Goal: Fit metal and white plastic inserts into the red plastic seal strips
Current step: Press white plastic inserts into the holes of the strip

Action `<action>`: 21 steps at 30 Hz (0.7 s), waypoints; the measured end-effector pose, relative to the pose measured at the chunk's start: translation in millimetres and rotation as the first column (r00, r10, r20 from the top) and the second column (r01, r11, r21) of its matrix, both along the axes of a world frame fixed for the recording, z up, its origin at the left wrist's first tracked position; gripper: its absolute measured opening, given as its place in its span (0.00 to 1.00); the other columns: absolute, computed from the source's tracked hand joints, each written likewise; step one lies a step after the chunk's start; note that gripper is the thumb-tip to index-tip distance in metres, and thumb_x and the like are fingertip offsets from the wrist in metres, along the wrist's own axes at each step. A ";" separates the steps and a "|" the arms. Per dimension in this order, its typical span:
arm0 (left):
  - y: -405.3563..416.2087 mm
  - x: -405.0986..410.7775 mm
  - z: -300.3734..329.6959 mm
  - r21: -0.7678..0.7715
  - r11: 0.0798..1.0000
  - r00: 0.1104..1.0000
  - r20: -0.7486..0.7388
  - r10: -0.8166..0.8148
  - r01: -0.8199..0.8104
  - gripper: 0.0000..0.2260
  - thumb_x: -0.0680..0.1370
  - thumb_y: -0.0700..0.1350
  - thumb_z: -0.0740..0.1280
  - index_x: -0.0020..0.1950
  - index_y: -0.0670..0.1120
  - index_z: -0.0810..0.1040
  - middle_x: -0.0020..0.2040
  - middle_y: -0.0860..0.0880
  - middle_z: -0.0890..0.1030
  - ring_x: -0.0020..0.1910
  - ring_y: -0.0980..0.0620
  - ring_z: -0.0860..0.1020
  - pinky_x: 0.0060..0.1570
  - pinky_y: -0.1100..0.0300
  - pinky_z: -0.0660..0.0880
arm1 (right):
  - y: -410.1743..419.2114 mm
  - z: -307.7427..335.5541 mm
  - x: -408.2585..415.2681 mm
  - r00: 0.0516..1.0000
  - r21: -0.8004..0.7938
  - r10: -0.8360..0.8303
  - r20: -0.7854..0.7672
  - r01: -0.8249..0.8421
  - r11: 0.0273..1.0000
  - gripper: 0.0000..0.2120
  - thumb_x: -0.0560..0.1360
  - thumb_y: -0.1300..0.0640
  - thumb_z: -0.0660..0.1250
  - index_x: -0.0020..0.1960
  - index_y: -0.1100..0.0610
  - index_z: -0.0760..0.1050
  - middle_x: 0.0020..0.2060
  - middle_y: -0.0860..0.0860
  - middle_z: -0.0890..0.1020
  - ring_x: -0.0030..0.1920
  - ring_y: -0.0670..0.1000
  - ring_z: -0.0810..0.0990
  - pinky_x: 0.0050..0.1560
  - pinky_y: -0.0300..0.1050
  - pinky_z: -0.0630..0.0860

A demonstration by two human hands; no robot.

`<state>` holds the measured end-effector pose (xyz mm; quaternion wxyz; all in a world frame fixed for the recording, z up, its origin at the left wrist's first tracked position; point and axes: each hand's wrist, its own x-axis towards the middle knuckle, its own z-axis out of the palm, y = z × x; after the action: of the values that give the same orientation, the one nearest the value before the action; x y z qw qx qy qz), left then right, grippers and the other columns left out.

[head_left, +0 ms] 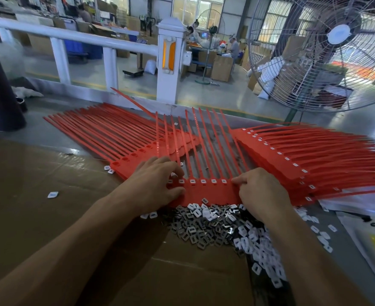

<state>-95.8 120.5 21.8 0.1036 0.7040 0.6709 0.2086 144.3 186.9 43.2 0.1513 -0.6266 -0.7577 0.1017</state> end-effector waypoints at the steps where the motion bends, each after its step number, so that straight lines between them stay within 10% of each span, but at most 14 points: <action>1: 0.1 -0.4 -0.2 0.001 1.000 1.000 -0.002 -0.005 0.005 0.19 0.76 0.61 0.69 0.66 0.60 0.73 0.67 0.58 0.71 0.69 0.56 0.65 0.75 0.48 0.60 | 0.3 -0.4 0.4 1.000 -0.007 -0.003 -0.005 0.003 1.000 0.19 0.80 0.62 0.62 0.60 0.44 0.85 0.59 0.45 0.85 0.56 0.51 0.84 0.53 0.48 0.79; 6: -1.0 0.1 0.7 0.005 1.000 1.000 -0.009 -0.008 0.008 0.19 0.77 0.61 0.69 0.66 0.60 0.73 0.67 0.59 0.71 0.69 0.56 0.65 0.75 0.49 0.60 | 2.4 -2.9 11.9 0.987 -0.087 0.013 -0.159 -0.027 0.996 0.20 0.80 0.63 0.61 0.61 0.44 0.84 0.63 0.47 0.84 0.59 0.49 0.82 0.63 0.48 0.78; 14: -0.8 -1.4 1.1 -0.004 1.000 1.000 -0.005 -0.002 0.002 0.19 0.77 0.61 0.68 0.67 0.60 0.73 0.68 0.57 0.71 0.69 0.55 0.65 0.75 0.47 0.61 | 5.9 -7.8 22.3 0.963 -0.068 0.001 -0.268 -0.020 0.997 0.17 0.80 0.60 0.65 0.64 0.45 0.83 0.60 0.45 0.84 0.41 0.36 0.78 0.38 0.30 0.68; 21: 0.3 -0.9 1.0 0.012 1.000 1.000 -0.010 -0.007 0.007 0.18 0.77 0.61 0.69 0.65 0.59 0.74 0.67 0.58 0.72 0.68 0.56 0.65 0.73 0.50 0.62 | 3.4 -10.1 20.7 0.972 -0.030 0.046 -0.231 -0.054 0.998 0.17 0.82 0.58 0.63 0.66 0.45 0.81 0.63 0.48 0.84 0.36 0.40 0.75 0.45 0.38 0.73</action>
<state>-96.6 120.8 22.8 0.0968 0.7080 0.6676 0.2090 165.0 190.4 33.1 0.2242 -0.5940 -0.7486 0.1910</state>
